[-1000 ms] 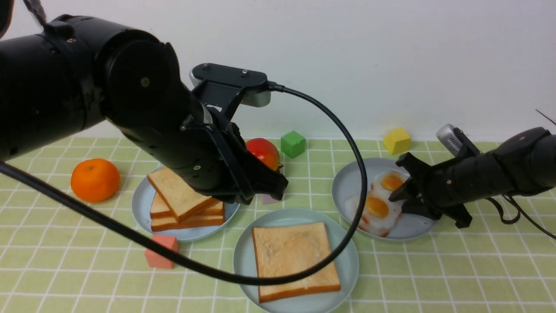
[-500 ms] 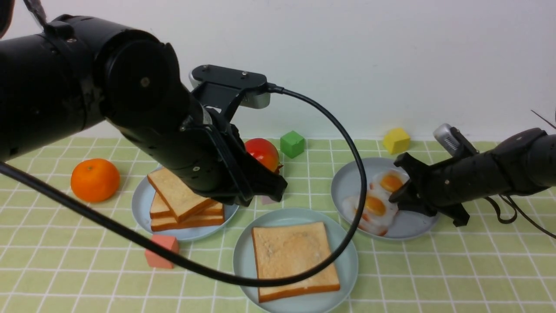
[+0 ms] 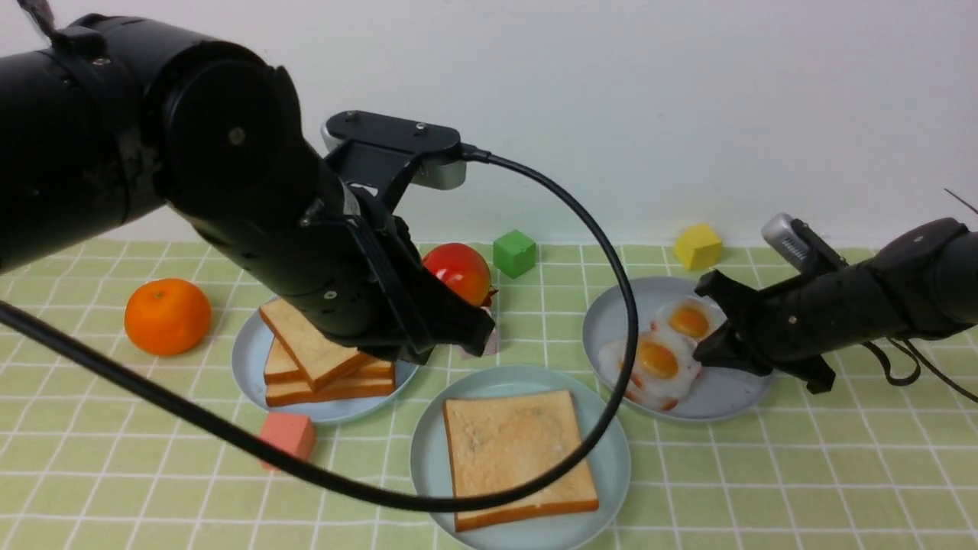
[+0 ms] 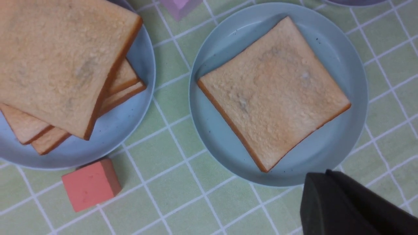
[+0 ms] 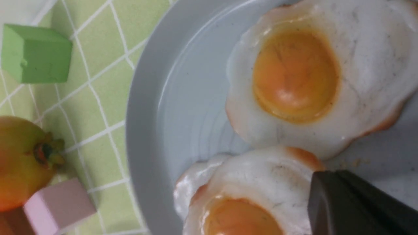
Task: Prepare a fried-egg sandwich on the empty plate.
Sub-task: Use the right arm to place the fried egg on the slice of bread in the middle
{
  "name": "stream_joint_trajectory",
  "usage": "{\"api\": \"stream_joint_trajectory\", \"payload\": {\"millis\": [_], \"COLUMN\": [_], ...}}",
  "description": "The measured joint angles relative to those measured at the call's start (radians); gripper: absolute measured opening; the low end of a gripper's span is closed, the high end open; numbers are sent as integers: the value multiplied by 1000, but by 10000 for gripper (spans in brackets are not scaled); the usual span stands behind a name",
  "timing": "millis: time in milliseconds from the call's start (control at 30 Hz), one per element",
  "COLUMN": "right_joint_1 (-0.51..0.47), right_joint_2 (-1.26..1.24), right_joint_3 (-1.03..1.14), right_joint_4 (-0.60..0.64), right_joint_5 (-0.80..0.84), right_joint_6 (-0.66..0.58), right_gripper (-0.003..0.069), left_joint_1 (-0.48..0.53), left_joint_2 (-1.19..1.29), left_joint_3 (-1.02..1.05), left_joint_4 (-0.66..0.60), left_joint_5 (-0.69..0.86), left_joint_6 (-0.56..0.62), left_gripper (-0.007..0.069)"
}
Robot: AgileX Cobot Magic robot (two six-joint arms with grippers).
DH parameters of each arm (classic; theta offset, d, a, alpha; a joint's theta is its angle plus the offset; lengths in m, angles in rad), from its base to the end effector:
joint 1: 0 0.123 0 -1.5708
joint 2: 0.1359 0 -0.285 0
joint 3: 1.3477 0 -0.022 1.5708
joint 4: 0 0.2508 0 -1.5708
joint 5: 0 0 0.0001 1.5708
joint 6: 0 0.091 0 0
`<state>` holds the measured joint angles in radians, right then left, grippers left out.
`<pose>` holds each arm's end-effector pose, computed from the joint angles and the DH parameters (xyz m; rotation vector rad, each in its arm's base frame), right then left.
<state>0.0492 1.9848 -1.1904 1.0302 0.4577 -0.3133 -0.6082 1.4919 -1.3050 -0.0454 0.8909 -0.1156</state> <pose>0.4003 0.0543 0.1510 0.6353 2.5212 0.7674 0.2590 -0.1842 0.3284 0.6100 2.5222 -0.3274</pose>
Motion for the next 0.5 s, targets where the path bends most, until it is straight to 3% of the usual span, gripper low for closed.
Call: {"api": "stream_joint_trajectory", "payload": {"millis": [367, 500], "right_joint_1": [24, 128], "right_joint_2": [-90, -93], "right_joint_3": [0, 0], "right_joint_4": [9, 6], "right_joint_5": [108, 148], "right_joint_6": [0, -4], "right_gripper": [0, 0], "left_joint_1": [0, 0], "left_joint_2": [-54, -58], "left_joint_3": [0, 0], "left_joint_4": [85, 129], "left_joint_5": [38, 72], "left_joint_6": [-59, -107], "left_gripper": [11, 12]}}
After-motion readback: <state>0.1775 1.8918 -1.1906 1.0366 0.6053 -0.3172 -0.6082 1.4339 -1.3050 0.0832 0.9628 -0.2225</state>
